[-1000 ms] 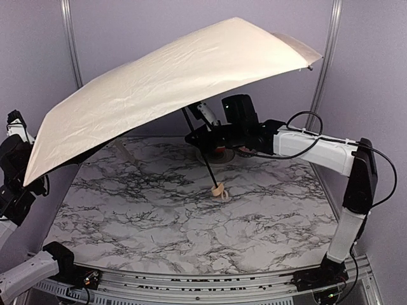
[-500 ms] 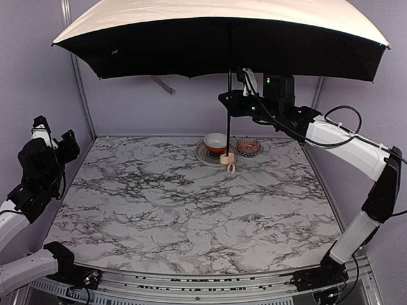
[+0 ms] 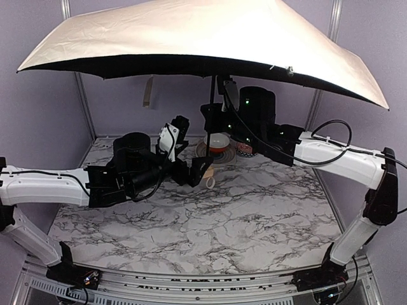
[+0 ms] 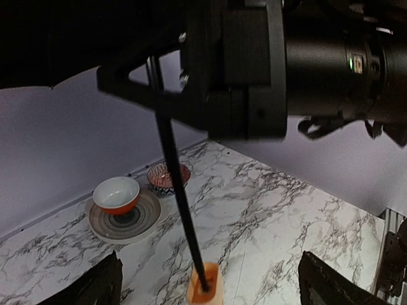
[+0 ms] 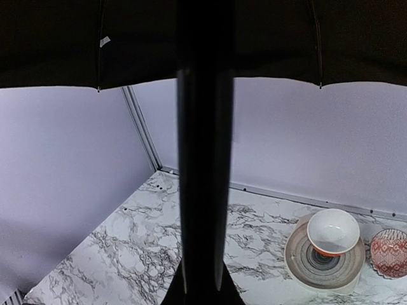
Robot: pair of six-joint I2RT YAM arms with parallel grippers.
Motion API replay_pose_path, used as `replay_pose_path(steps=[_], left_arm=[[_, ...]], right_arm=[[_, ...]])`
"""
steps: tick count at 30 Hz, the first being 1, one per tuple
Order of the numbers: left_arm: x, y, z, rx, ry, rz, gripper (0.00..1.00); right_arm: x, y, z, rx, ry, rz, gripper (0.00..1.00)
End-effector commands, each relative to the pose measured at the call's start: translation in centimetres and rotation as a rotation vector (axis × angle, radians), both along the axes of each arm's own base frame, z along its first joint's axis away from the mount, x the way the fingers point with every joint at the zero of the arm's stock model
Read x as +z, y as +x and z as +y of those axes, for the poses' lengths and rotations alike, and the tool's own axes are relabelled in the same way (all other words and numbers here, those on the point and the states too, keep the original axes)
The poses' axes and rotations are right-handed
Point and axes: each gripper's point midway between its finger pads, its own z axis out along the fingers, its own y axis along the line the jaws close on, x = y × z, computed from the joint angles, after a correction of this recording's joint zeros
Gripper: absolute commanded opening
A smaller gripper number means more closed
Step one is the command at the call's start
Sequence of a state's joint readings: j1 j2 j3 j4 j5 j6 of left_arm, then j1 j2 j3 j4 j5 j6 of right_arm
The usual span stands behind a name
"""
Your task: Put away the umbrella
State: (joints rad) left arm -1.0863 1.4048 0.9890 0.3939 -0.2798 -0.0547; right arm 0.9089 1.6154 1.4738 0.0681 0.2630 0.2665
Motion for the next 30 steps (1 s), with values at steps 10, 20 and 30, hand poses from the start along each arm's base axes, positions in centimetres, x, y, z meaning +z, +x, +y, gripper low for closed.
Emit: replay_pose_path(steps=[10, 20, 30], left_arm=[[0.6, 2.8, -4.4, -0.032, -0.097, -0.025, 0.34], [0.9, 1.1, -4.1, -0.112, -0.222, 0.031, 0.0], [3.6, -8.6, -2.9, -0.591, -0.41, -0.054, 0.0]], right_arm=[[4.8, -5.0, 0.1, 0.051, 0.176, -0.075, 0.0], [4.8, -5.6, -0.4, 0.067, 0.156, -0.096, 0.0], [3.6, -11.8, 1.8, 0.454, -0.012, -0.259, 0.67]])
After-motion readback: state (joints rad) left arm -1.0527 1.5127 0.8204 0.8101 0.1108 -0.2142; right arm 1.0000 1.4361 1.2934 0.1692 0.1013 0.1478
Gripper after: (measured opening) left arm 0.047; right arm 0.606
